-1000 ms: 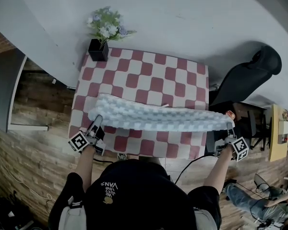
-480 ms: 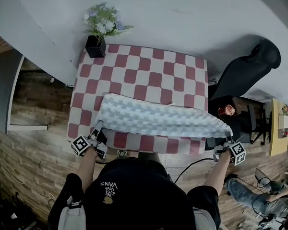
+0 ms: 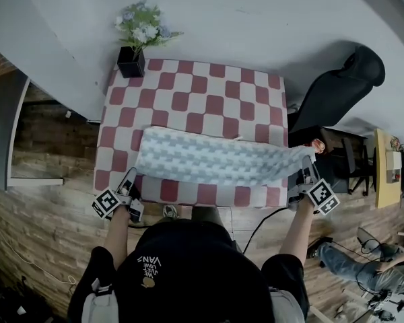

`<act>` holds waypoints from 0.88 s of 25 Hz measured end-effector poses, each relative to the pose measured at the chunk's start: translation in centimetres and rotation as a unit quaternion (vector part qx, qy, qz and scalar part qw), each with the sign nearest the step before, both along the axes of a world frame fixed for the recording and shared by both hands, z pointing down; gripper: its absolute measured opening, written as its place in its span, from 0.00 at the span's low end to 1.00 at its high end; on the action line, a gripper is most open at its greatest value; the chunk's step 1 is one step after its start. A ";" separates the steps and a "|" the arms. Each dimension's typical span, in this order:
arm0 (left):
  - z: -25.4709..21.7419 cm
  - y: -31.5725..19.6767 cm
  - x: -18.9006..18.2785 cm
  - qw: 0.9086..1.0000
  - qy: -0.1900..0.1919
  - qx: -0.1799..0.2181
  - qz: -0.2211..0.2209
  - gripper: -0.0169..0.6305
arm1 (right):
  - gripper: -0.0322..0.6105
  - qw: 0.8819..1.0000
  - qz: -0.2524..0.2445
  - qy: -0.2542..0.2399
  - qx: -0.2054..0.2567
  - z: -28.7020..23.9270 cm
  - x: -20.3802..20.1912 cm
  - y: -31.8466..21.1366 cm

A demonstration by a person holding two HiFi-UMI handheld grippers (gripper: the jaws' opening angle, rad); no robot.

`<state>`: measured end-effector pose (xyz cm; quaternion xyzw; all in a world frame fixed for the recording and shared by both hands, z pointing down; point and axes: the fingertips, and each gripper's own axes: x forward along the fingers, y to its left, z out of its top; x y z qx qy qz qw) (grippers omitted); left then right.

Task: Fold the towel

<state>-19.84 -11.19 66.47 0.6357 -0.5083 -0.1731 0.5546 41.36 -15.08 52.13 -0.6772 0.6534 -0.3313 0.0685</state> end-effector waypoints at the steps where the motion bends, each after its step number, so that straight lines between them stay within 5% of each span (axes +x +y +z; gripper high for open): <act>1: -0.2 0.2 -0.6 1.000 -0.004 0.004 -0.005 0.18 | 0.08 0.999 -0.034 0.016 0.002 -0.6 -2.5 -0.6; 6: -1.8 1.3 -2.6 0.999 -0.011 0.036 -0.021 0.21 | 0.08 0.974 -0.206 0.088 0.011 -2.4 -16.9 -2.8; 12: -3.0 3.7 -4.5 0.997 0.012 0.062 -0.034 0.22 | 0.08 0.929 -0.364 0.074 0.012 0.1 -35.2 -3.2; 18: -2.8 6.9 -7.3 0.996 0.023 0.057 -0.060 0.22 | 0.08 0.889 -0.453 0.056 -0.038 6.5 -50.4 -1.4; 22: -2.7 8.2 -9.0 0.996 0.018 0.066 -0.064 0.22 | 0.08 0.862 -0.488 0.113 -0.074 10.6 -55.3 0.7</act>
